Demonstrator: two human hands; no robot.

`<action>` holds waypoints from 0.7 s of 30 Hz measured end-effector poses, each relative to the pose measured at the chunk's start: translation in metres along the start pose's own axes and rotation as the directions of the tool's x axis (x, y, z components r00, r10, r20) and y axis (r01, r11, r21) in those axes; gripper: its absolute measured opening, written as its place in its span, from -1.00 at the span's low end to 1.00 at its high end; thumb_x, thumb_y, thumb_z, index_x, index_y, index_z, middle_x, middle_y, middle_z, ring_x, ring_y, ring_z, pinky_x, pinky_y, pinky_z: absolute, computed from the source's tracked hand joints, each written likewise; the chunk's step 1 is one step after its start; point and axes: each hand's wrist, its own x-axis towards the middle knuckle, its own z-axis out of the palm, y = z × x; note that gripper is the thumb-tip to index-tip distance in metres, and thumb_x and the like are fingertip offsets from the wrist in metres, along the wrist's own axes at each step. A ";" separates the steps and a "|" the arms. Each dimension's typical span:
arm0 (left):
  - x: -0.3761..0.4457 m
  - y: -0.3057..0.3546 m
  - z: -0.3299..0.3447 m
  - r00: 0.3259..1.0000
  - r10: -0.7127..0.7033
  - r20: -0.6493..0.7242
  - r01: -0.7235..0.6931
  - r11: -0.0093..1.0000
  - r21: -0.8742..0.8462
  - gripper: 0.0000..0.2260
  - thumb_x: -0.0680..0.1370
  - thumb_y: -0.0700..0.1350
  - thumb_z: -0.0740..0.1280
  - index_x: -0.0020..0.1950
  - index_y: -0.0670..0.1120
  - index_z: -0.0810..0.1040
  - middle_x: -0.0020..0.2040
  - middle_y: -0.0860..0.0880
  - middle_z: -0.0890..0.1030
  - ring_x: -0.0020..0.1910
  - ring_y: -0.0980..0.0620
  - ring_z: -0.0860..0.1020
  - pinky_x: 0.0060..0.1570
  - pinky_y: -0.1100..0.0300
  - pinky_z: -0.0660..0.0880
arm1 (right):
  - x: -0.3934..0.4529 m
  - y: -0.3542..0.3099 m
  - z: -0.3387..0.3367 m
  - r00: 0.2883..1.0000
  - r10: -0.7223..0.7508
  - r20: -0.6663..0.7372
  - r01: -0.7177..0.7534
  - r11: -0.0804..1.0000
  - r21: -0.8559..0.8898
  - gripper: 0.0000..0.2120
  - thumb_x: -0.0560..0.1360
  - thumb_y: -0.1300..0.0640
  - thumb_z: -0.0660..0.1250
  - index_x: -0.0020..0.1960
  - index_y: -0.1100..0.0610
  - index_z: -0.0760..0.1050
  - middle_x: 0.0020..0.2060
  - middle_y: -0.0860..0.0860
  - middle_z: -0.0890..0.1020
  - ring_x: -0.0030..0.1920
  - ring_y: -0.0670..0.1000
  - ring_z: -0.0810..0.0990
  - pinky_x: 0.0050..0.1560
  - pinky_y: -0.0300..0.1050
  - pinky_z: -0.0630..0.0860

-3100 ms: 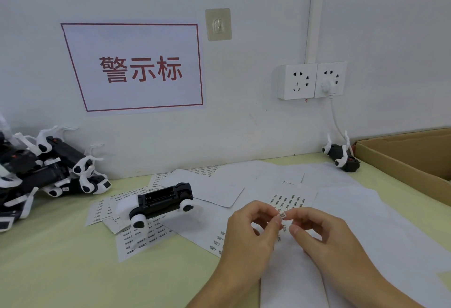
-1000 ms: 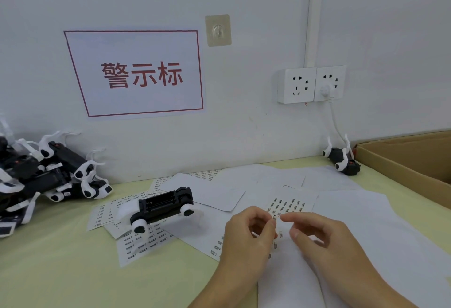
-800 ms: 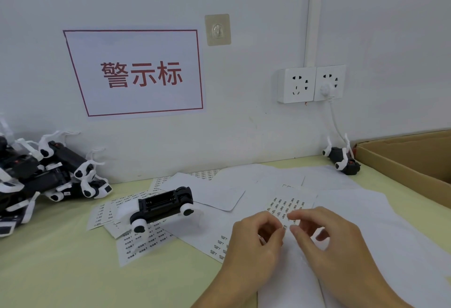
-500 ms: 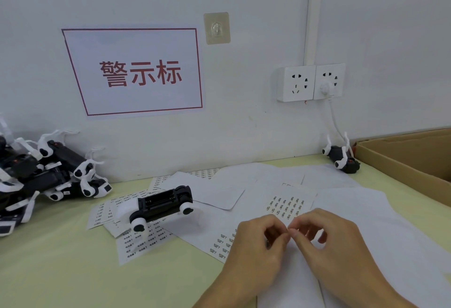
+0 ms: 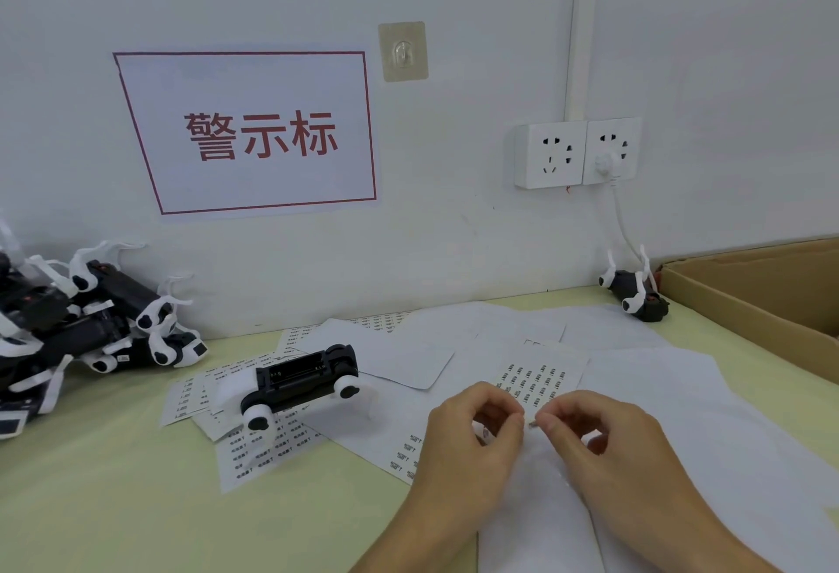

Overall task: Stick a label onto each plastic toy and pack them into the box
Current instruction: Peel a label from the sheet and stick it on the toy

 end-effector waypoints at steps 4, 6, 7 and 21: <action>-0.002 0.001 0.001 0.999 0.021 0.037 -0.023 0.999 0.035 -0.86 0.54 -0.21 0.37 -0.19 -0.03 0.65 -0.24 0.07 0.66 -0.30 0.22 0.54 -0.29 0.39 0.39 | -0.001 -0.002 0.001 0.999 0.012 0.031 -0.013 0.999 0.039 -0.80 0.49 0.24 0.43 -0.25 -0.01 0.65 -0.29 -0.19 0.67 -0.27 -0.18 0.58 -0.30 -0.34 0.47; -0.002 0.001 0.001 0.999 0.038 0.027 -0.039 0.998 0.045 -0.85 0.53 -0.21 0.37 -0.20 -0.04 0.65 -0.27 0.09 0.65 -0.30 0.22 0.54 -0.29 0.40 0.38 | -0.001 -0.002 0.001 0.999 0.003 0.032 -0.004 0.999 0.037 -0.80 0.48 0.25 0.44 -0.25 -0.01 0.65 -0.29 -0.18 0.67 -0.22 -0.17 0.59 -0.29 -0.33 0.47; -0.002 0.000 0.001 0.999 0.050 0.022 -0.051 0.998 0.048 -0.84 0.53 -0.22 0.37 -0.20 -0.03 0.64 -0.27 0.10 0.64 -0.28 0.21 0.55 -0.29 0.38 0.40 | -0.001 -0.002 0.001 1.000 0.000 0.028 -0.001 0.999 0.035 -0.80 0.48 0.26 0.44 -0.24 -0.01 0.65 -0.28 -0.18 0.67 -0.21 -0.17 0.59 -0.27 -0.32 0.48; -0.002 0.000 0.001 0.999 0.036 -0.001 -0.036 0.999 0.040 -0.87 0.53 -0.22 0.38 -0.20 -0.07 0.65 -0.29 0.00 0.67 -0.25 0.02 0.63 -0.21 0.10 0.55 | -0.001 0.000 0.001 0.999 -0.022 -0.026 0.021 1.000 -0.021 -0.80 0.39 0.20 0.53 -0.27 -0.09 0.64 -0.31 -0.25 0.64 -0.22 -0.18 0.59 -0.25 -0.36 0.46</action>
